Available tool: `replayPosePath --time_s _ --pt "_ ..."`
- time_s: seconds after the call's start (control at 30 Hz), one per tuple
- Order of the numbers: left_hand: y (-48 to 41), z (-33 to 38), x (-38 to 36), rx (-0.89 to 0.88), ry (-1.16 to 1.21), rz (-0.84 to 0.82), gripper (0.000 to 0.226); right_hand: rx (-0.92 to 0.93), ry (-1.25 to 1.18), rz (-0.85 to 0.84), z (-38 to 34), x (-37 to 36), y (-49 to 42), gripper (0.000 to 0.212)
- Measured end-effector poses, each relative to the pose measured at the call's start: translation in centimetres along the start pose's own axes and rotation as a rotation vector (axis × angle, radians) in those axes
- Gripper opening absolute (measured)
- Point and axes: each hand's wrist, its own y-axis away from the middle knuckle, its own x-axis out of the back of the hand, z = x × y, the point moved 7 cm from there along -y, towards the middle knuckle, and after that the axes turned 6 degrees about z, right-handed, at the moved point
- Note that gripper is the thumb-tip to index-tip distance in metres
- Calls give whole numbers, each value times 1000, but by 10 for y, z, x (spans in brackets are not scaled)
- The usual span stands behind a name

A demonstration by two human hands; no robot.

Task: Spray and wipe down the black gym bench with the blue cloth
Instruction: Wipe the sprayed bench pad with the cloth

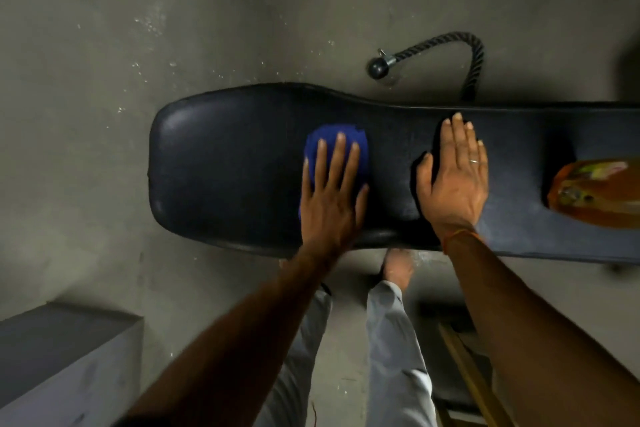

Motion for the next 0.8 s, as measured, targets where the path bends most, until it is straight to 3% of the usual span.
replayPosePath --time_s 0.1,0.23,0.37,0.5,0.6,0.7,0.8 --pt "25 7 -9 -69 0 -63 71 1 -38 21 2 -1 4 57" --pt "-54 21 -6 -156 -5 -44 68 -15 -202 120 8 1 -1 47" --pt "-94 33 -12 36 -19 8 66 -121 -328 202 15 7 1 43" --pt "-27 58 -15 -39 -36 -5 69 -136 -375 107 17 11 -1 48" --pt "26 71 -19 -112 4 -23 69 -13 -317 -13 29 17 6 57" --pt "0 77 -21 -167 3 -50 70 75 -233 -27 40 20 24 57" --pt "-65 86 -26 -137 -36 -12 67 33 -264 41 43 18 26 54"
